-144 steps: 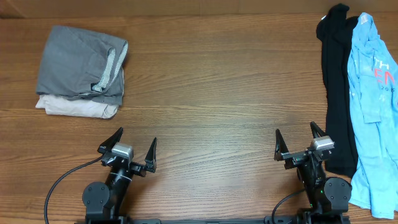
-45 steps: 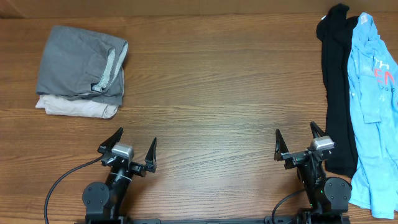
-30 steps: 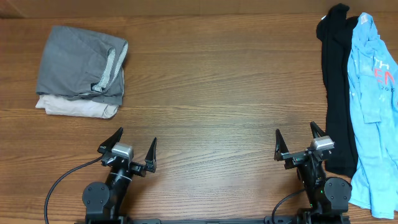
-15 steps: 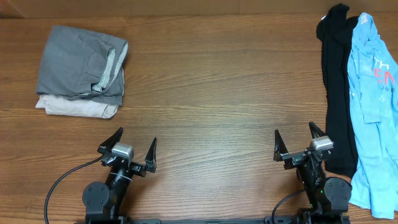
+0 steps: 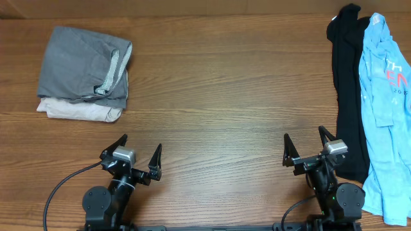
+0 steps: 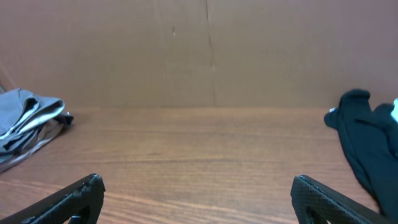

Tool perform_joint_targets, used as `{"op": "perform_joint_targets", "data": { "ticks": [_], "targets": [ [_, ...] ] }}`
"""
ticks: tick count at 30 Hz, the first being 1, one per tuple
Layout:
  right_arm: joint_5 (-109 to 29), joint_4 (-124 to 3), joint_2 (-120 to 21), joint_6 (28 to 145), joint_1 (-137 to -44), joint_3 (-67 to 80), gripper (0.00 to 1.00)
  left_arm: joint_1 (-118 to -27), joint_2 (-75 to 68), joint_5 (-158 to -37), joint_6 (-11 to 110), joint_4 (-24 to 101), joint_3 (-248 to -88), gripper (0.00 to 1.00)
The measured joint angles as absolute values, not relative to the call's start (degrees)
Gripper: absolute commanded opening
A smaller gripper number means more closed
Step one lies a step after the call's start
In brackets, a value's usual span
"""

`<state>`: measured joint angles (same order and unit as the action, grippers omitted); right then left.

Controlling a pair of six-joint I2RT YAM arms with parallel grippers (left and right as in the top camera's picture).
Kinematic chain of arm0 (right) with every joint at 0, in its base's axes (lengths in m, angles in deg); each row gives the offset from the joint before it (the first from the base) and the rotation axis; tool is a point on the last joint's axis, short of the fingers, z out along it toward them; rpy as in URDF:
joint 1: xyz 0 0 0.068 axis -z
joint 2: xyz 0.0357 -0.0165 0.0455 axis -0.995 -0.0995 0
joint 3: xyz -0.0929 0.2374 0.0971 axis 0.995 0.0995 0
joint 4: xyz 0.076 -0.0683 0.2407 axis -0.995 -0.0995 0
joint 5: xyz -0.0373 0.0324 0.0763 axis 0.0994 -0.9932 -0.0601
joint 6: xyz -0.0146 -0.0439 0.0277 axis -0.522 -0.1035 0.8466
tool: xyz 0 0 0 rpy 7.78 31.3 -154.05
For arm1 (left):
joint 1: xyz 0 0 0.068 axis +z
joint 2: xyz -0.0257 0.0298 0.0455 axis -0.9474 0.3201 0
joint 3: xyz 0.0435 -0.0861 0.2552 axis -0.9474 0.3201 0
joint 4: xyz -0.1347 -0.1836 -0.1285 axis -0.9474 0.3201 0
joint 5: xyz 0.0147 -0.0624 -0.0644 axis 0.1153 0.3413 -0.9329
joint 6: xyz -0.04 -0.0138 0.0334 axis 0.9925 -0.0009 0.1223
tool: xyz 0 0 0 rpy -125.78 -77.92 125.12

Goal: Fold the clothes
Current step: 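Reach the right gripper toward the light-blue T-shirt on the right pile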

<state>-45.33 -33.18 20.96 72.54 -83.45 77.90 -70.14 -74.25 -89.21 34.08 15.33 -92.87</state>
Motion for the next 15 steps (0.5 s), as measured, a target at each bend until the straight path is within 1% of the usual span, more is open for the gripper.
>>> {"op": "perform_joint_targets", "data": {
  "ticks": [7, 12, 15],
  "targets": [
    [-45.3, -40.5, 20.9, 72.7, -83.4, 71.6, 1.0, -70.1, -67.5, -89.3, 34.2, 17.4, -101.0, 1.0],
    [-45.3, -45.4, 20.9, 72.7, -83.5, 66.5, 1.0, -70.1, -55.5, -92.0, 34.2, 19.0, -108.9, 1.0],
    [-45.3, -50.1, 20.6, 72.8, -83.5, 62.9, 1.0, -70.1, -48.7, -93.9, 34.3, 24.3, -115.2, 1.0]
  ]
}}
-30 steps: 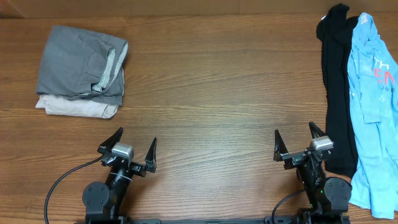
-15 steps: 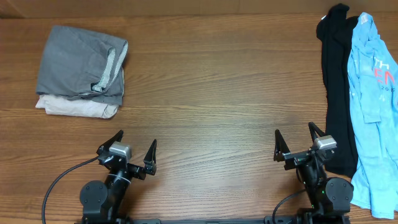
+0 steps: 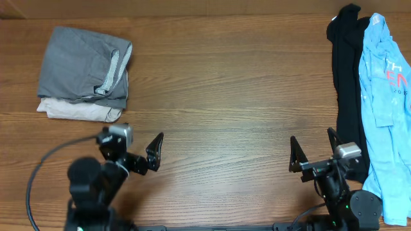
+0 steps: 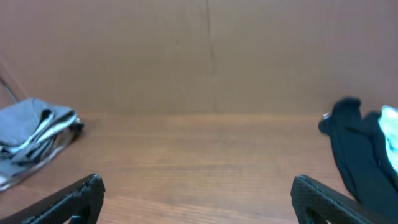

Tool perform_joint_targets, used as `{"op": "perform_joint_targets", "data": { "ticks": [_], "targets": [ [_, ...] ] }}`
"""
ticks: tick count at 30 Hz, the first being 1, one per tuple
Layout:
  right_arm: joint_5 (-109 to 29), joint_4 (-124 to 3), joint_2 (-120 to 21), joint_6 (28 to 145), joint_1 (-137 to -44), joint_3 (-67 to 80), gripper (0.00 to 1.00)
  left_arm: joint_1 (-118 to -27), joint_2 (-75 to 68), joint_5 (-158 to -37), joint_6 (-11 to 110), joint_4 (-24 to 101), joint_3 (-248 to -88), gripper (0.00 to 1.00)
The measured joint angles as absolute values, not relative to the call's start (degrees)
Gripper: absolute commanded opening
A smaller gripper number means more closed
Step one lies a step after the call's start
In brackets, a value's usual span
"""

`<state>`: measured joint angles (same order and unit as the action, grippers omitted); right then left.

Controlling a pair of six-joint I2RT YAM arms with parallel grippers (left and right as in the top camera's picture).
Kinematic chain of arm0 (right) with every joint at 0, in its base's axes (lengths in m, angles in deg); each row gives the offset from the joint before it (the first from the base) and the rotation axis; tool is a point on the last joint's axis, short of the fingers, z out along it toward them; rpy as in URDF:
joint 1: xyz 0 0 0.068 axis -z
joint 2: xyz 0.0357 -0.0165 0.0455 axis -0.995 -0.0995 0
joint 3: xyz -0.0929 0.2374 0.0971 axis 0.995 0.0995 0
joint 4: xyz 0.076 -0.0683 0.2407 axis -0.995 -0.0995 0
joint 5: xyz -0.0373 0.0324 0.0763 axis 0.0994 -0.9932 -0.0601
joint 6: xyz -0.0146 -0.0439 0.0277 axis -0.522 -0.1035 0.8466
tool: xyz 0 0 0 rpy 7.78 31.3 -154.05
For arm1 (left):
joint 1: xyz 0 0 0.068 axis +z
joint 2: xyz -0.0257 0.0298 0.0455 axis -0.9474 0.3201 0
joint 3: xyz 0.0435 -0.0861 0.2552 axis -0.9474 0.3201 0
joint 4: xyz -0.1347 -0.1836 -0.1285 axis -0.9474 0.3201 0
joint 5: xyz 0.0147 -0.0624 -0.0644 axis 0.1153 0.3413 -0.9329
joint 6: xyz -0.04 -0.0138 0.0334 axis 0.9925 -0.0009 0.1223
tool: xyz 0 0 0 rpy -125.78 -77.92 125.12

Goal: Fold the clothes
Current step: 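Reach the right gripper toward the light-blue T-shirt on the right pile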

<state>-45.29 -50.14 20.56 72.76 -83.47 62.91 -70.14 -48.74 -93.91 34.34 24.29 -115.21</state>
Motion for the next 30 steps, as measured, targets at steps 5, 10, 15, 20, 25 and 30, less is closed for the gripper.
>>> {"op": "perform_joint_targets", "data": {
  "ticks": [5, 10, 15, 20, 25, 30],
  "targets": [
    [-45.3, -56.6, 15.7, 72.8, -83.5, 55.3, 1.0, -70.1, -36.5, -95.5, 34.3, 34.5, -131.2, 1.0],
    [-45.5, -62.6, 4.2, 75.3, -83.4, 44.5, 1.0, -70.1, -27.0, -96.0, 34.3, 46.3, -145.3, 1.0],
    [-48.7, -74.0, -14.4, 76.7, -83.5, 28.9, 1.0, -70.1, -22.8, -96.1, 34.3, 50.2, -148.4, 1.0],
    [-51.1, -85.0, -31.3, 77.0, -83.4, 16.3, 1.0, -70.1, -21.8, -96.3, 34.3, 52.0, -148.5, 1.0],
    [-55.2, -84.0, -42.1, 76.9, -83.5, 12.9, 1.0, -70.1, -21.3, -96.3, 34.3, 54.2, -148.5, 1.0],
    [-59.6, -84.0, -48.9, 76.9, -83.5, 12.9, 1.0, -70.1, -20.0, -96.3, 34.3, 55.1, -148.5, 1.0]
  ]
}}
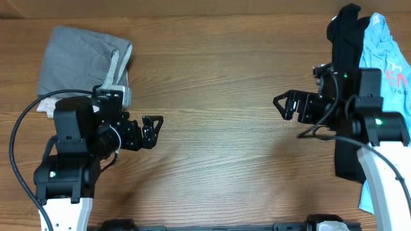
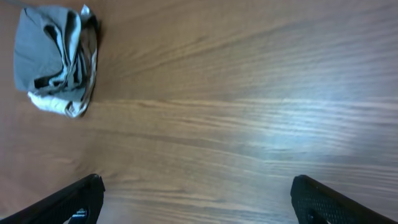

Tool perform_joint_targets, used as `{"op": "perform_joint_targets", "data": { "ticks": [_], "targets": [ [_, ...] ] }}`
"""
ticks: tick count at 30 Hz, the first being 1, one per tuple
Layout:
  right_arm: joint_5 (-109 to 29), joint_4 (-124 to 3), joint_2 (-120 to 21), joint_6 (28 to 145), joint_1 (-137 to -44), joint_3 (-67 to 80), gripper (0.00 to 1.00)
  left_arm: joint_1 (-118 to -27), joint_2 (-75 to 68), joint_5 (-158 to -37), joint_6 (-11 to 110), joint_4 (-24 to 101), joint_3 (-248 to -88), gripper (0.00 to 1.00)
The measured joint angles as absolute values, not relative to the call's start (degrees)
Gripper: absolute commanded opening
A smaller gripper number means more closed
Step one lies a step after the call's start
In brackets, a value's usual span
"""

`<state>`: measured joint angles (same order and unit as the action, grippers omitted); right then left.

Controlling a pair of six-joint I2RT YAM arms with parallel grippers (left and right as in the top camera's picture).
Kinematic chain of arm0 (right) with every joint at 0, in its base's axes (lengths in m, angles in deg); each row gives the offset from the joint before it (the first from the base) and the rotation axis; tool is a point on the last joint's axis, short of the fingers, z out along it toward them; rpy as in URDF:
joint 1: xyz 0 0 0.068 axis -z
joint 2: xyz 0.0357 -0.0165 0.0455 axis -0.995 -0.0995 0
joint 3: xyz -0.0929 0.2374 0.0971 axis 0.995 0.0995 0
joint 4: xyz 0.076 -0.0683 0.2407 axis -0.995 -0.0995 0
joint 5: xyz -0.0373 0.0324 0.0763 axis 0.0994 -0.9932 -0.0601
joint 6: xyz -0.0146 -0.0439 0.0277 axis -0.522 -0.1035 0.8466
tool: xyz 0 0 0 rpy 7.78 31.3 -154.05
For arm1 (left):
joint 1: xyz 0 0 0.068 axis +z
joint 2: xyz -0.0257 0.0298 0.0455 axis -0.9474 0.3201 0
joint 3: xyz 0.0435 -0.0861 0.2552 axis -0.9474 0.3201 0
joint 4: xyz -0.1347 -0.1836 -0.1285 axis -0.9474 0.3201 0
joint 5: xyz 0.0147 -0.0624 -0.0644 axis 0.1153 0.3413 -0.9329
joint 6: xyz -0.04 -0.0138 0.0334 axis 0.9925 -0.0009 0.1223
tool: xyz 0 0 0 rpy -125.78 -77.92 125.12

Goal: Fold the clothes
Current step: 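Reach the right gripper toward the light-blue T-shirt on the right pile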

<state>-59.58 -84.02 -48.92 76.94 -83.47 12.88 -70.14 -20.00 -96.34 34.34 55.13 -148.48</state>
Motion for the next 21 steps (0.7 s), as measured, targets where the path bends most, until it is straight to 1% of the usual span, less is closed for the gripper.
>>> {"op": "perform_joint_targets", "data": {
  "ticks": [2, 5, 8, 11, 15, 21],
  "targets": [
    [-60.3, -84.3, -51.1, 77.0, -83.5, 12.9, 0.98, -70.1, -19.1, -96.3, 34.3, 55.1, -148.5, 1.0],
    [-59.9, -84.1, -52.7, 77.0, -83.4, 12.9, 1.0, -70.2, -16.7, -96.3, 34.3, 55.3, -148.5, 1.0],
    [-54.2, -84.2, -52.7, 78.4, -82.5, 12.3, 1.0, -71.5, -12.7, -96.0, 34.3, 57.3, -151.5, 1.0],
    [-46.3, -83.2, -52.7, 81.5, -79.9, 11.5, 1.0, -74.9, -6.8, -93.3, 34.3, 60.4, -158.8, 1.0],
    [-35.5, -79.3, -53.1, 86.1, -73.3, 11.3, 1.0, -80.1, -2.5, -89.2, 34.3, 62.0, -166.1, 1.0],
    [-31.0, -71.5, -58.5, 88.7, -62.2, 10.9, 1.0, -86.3, 0.9, -87.2, 34.3, 62.6, -167.2, 1.0]
  ]
}}
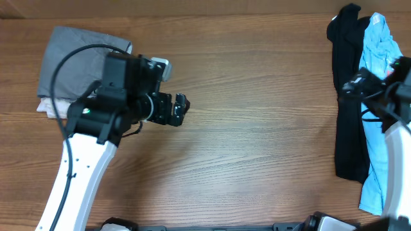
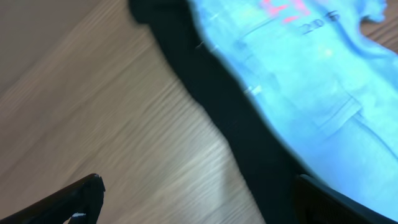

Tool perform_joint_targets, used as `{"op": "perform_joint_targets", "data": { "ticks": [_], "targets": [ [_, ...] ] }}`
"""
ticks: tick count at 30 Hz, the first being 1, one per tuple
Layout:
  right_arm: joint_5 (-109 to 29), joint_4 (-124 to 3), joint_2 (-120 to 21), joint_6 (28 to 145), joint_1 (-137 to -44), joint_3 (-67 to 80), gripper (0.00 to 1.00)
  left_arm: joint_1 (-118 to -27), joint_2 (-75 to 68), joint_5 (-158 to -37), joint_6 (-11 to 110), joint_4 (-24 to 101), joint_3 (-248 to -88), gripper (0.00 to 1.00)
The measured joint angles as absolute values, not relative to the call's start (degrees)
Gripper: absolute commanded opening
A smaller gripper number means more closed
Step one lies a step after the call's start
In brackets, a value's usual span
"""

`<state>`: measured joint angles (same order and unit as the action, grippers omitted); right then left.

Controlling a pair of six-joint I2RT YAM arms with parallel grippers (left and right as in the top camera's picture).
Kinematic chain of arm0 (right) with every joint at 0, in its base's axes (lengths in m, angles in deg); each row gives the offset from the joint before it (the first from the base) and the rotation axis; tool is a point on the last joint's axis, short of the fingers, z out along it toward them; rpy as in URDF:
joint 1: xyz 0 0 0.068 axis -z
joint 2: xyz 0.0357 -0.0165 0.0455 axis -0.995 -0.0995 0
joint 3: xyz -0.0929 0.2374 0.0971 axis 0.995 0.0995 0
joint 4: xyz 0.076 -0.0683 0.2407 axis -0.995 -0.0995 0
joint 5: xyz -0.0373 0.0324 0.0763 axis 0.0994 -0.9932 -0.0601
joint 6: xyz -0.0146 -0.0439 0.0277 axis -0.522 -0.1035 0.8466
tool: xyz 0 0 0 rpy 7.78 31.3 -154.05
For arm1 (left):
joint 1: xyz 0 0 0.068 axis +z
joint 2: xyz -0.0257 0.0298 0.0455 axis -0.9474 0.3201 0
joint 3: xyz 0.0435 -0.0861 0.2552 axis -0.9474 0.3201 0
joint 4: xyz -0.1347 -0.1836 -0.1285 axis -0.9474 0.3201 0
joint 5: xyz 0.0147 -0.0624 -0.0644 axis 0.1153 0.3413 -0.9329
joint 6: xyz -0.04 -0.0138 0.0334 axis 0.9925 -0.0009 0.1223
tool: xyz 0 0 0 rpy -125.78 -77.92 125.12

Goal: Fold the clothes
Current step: 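Reach the right gripper toward the light-blue T-shirt on the right pile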

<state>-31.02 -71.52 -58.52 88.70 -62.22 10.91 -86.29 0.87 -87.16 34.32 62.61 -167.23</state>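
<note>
A light blue shirt with red lettering lies spread at the table's right edge, partly over a long black garment. In the right wrist view the blue shirt and the black garment fill the right side. My right gripper hangs above these two clothes, open and empty. My left gripper hovers over bare wood left of centre, open and holding nothing.
A folded grey garment sits on a folded beige one at the back left, partly hidden by my left arm. The wooden table stretches between the two piles. A cardboard wall runs along the far edge.
My right gripper was over the wood at mid-right, facing left; now it is further right, above the black and blue clothes. My left gripper has moved right and further back. No garment has moved.
Both arms sat at the table's front edge with open grippers. Then the left arm had shifted left and the right slightly right. Later both were raised over the table, facing inward. Now the right is above the unfolded clothes and the left is near the folded pile.
</note>
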Motion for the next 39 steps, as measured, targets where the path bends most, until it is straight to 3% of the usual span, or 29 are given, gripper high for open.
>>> {"op": "perform_joint_targets", "data": {
  "ticks": [3, 8, 13, 19, 39],
  "targets": [
    [-31.7, -67.4, -63.5, 91.4, -56.8, 10.8, 0.99, -88.3, 2.6, -86.8, 34.3, 63.0, -167.2, 1.0],
    [-34.7, -62.1, -73.2, 97.8, -49.5, 10.8, 0.84, -91.1, 4.8, -86.6, 34.3, 63.0, -167.2, 1.0],
    [-36.1, -60.8, -79.9, 103.1, -46.6, 10.8, 0.66, -92.8, 5.1, -85.4, 34.3, 63.0, -167.2, 1.0],
    [-35.1, -58.3, -82.2, 106.8, -46.4, 10.8, 0.58, -93.1, 5.8, -84.7, 34.3, 63.0, -167.2, 1.0],
    [-31.5, -58.1, -83.6, 110.0, -43.1, 12.4, 0.56, -93.1, 7.0, -84.4, 34.3, 62.8, -167.2, 1.0]
  ]
}}
